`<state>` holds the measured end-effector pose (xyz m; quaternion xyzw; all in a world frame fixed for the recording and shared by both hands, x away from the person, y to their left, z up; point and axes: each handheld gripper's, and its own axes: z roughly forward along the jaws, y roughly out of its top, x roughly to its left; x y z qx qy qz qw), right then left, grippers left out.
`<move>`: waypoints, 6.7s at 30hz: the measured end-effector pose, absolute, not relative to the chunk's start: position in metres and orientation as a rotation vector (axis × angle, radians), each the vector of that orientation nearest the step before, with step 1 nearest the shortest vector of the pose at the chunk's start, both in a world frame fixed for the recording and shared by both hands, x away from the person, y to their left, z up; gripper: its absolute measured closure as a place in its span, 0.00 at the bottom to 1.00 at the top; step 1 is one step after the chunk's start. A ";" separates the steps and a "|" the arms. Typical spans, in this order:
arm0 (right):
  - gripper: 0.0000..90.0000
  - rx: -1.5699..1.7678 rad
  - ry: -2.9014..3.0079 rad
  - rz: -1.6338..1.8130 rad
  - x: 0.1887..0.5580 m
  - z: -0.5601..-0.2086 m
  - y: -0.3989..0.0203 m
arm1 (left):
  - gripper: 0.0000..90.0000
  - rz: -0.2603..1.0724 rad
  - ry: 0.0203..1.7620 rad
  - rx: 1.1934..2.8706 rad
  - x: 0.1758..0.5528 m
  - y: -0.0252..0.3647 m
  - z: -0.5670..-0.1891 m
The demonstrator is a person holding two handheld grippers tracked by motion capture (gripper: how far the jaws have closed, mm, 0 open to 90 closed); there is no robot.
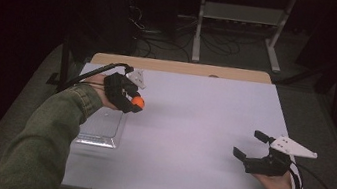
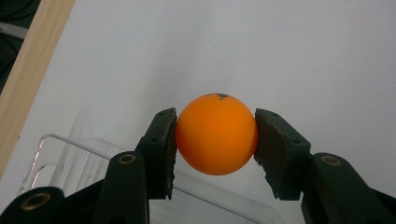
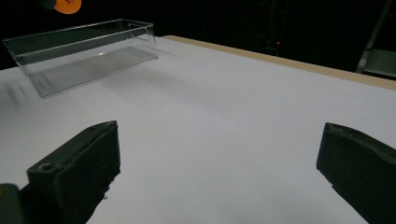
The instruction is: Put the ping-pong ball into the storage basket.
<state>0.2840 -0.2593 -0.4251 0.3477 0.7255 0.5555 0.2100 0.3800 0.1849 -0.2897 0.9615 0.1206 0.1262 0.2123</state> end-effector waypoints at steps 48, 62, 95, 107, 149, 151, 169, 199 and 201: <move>0.00 0.971 2.029 1.533 0.284 -0.426 -0.258 | 0.56 0.332 0.439 2.804 0.367 0.239 -0.290; 0.00 0.970 2.034 1.530 0.284 -0.427 -0.258 | 0.56 0.266 0.446 2.869 0.366 0.245 -0.290; 0.00 0.971 2.032 1.527 0.283 -0.426 -0.259 | 0.56 0.163 0.442 2.908 0.367 0.245 -0.317; 0.00 0.971 2.033 1.529 0.283 -0.426 -0.259 | 0.56 0.136 0.418 2.932 0.369 0.237 -0.327; 0.00 0.974 2.038 1.516 0.282 -0.426 -0.259 | 0.56 0.083 0.425 2.965 0.375 0.236 -0.362; 0.00 0.966 2.036 1.518 0.281 -0.426 -0.259 | 0.56 0.081 0.432 2.968 0.376 0.237 -0.363; 0.00 0.970 2.041 1.509 0.281 -0.427 -0.259 | 0.56 0.060 0.463 2.943 0.381 0.240 -0.378; 0.00 0.970 2.045 1.509 0.281 -0.427 -0.259 | 0.42 0.070 0.517 2.928 0.382 0.238 -0.375; 0.00 0.971 2.043 1.510 0.281 -0.427 -0.259 | 0.41 0.079 0.523 2.921 0.382 0.239 -0.374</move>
